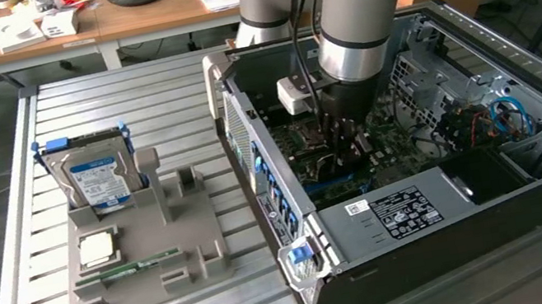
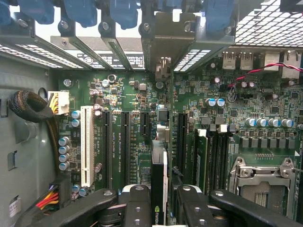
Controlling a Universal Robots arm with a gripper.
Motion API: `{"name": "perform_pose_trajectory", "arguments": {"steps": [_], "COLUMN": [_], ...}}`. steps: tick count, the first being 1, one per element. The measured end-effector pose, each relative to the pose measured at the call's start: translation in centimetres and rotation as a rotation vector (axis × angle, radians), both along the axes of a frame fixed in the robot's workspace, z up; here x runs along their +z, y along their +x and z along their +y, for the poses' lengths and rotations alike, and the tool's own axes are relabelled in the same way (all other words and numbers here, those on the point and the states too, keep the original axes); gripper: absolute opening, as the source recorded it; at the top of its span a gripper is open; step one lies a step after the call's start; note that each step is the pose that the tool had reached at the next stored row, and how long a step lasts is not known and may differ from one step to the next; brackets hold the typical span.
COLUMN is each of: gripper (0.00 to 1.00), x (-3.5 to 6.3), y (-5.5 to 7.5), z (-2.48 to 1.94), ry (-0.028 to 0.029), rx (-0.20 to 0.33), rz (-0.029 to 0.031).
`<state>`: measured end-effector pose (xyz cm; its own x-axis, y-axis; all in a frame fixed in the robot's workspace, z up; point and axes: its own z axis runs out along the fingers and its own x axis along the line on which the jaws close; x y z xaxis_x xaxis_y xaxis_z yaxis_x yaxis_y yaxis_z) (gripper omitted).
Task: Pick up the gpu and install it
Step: 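Insert the gpu into the slot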
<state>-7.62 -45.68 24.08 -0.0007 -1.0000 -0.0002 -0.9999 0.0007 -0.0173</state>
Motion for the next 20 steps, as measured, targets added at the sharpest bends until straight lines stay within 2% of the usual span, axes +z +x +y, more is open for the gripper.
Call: {"name": "perform_pose_trajectory", "arguments": {"steps": [18,19,20], "gripper": [0.27,0.33,0.33], "x": [0.00,0.00,0.00], "y": [0.00,0.00,0.00], "z": [0.00,0.00,0.00], "ry": [0.0000,0.0000,0.0000], "rx": [0.000,0.000,0.000], "rz": [0.0000,0.0000,0.0000]}}
